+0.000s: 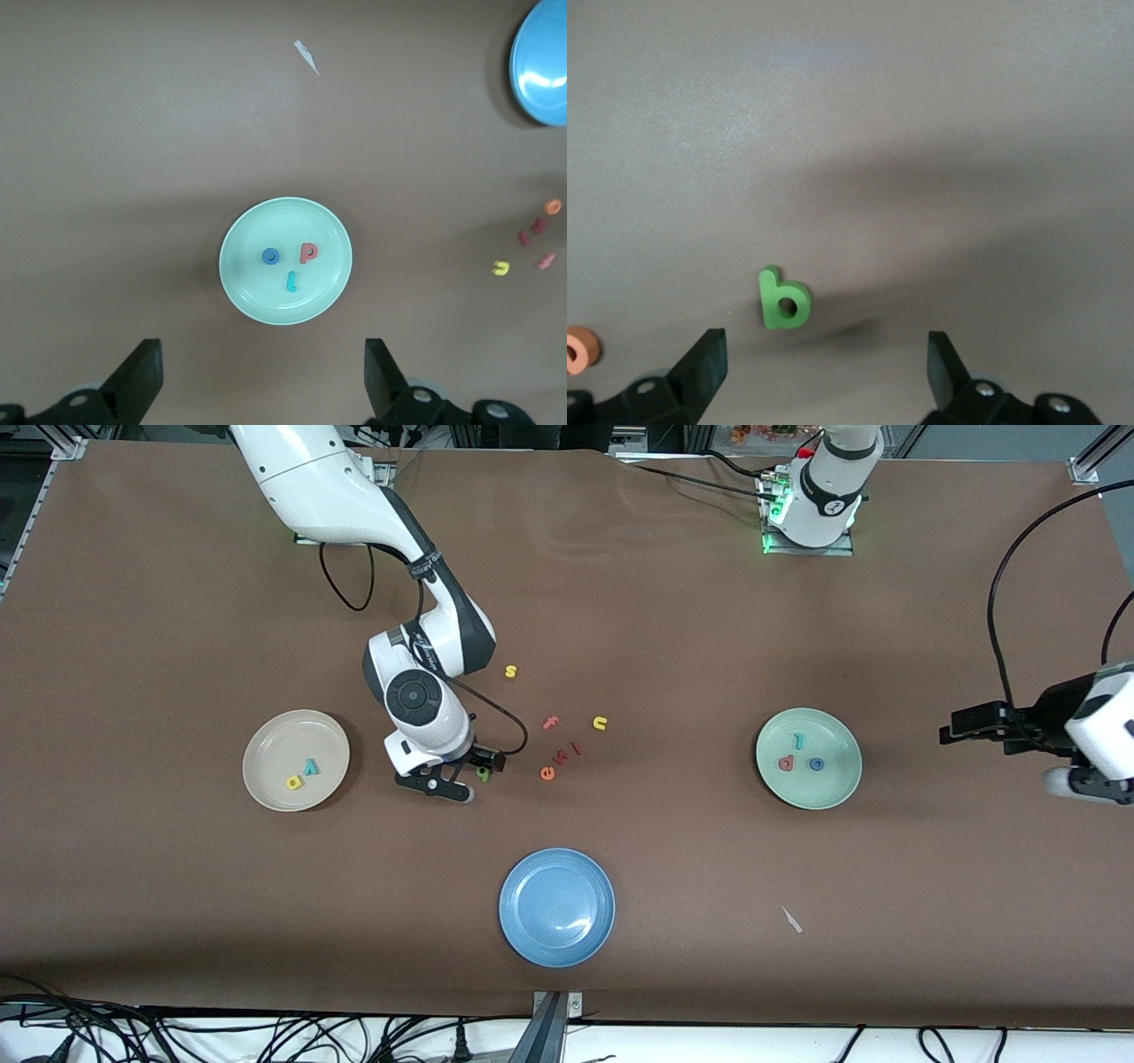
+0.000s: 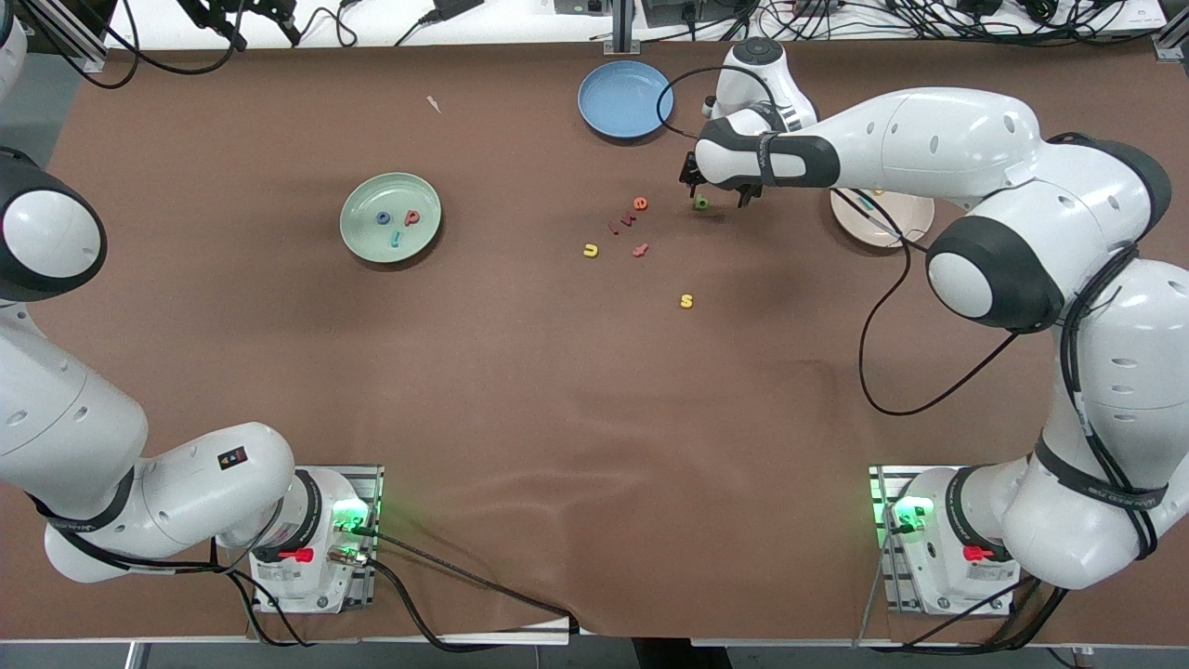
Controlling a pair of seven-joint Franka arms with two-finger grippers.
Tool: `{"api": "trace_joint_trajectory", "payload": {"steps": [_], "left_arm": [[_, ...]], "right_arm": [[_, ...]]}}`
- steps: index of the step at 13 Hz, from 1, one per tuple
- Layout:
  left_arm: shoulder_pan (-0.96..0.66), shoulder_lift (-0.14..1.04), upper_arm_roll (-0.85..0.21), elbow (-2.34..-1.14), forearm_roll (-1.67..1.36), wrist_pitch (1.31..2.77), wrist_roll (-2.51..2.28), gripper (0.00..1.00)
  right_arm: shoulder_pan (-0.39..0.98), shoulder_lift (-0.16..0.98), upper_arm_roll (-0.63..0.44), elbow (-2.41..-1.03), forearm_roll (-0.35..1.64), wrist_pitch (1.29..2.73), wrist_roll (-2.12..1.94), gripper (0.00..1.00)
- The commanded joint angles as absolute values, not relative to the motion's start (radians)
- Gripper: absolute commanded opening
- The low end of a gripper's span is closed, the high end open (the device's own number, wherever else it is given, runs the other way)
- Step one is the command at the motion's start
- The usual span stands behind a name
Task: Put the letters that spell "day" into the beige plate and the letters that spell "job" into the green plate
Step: 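Lower the right gripper and grasp the green b while the left gripper withdraws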
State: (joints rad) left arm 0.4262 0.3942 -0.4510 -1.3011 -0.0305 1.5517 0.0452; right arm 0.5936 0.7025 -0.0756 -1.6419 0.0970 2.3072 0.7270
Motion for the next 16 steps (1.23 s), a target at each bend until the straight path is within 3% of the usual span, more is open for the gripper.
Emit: {"api": "trace_joint_trajectory", "payload": {"steps": [1,4,7,10,12,16], "left_arm": [[0.297,0.335,-0.3,-1.324,-0.109,1.554,0.041,1.0],[0.213,0.293,-0.206,-1.348,-0.109,1.592,0.04,1.0],[0.213,0.171,-0.204,-1.494,-0.109,1.67,0.041,1.0],[0.184,-0.042,-0.196,-1.736,-0.101,1.779,0.04,1.0],[0.138,-0.069,-0.14,-1.752,-0.098,1.789,0.049,1.0],[0.088,-0.049,-0.06,-1.729,-0.115,1.75,0.055,1.0]], "right_arm": [[0.598,0.742,-0.075,-1.592,0.104,2.304,0.742,1.0],[0.61,0.778,-0.075,-1.572,0.103,2.313,0.742,0.99],[0.617,0.788,-0.075,-1.563,0.103,2.325,0.742,0.99],[0.615,0.798,-0.075,-1.563,0.103,2.349,0.726,0.99],[0.615,0.799,-0.075,-1.562,0.103,2.349,0.724,0.99],[0.614,0.801,-0.075,-1.562,0.104,2.35,0.726,0.82]]}}
